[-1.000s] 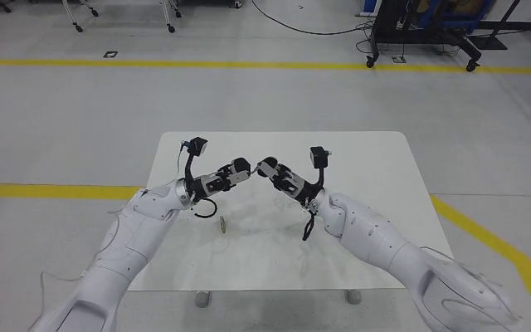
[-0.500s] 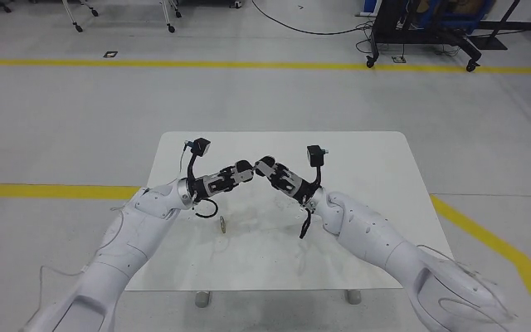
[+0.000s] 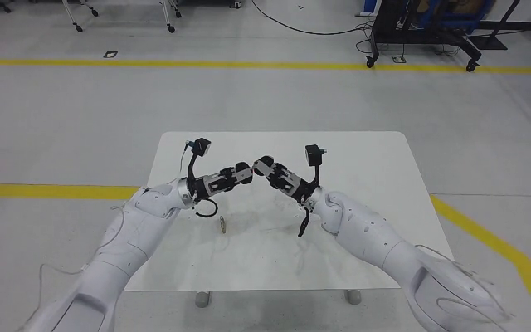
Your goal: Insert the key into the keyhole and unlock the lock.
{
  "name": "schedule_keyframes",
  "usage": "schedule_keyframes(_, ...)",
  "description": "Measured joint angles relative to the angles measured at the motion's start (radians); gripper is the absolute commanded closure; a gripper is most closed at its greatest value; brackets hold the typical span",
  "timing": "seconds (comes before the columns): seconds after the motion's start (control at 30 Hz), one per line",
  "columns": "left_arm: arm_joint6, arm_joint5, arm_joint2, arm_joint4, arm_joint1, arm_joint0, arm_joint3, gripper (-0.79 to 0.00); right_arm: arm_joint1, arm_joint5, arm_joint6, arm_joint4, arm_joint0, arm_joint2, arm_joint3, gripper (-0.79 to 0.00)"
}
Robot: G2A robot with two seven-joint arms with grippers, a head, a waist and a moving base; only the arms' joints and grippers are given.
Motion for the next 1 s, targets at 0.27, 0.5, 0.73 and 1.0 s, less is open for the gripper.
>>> schedule_keyframes(0.27, 0.0, 0.0, -0.026, -0.021, -0.007, 0.002, 0.012, 0.0, -0.003, 0.0, 0.021, 0.009, -0.005, 0.006, 0.001, -0.785)
schedule_keyframes(0.5, 0.001, 0.0, -0.045, -0.033, -0.009, 0.008, 0.013, 0.0, -0.003, 0.0, 0.021, 0.009, -0.005, 0.006, 0.001, -0.785)
schedule_keyframes(0.73, 0.023, 0.036, -0.05, 0.006, -0.007, 0.016, -0.007, 0.0, -0.003, 0.003, 0.024, 0.007, -0.006, 0.007, 0.001, -0.785)
schedule_keyframes(1.0, -0.021, 0.198, -0.043, 0.091, 0.0, 0.028, -0.057, 0.0, 0.051, -0.002, 0.247, 0.005, -0.005, 0.086, 0.061, -0.785)
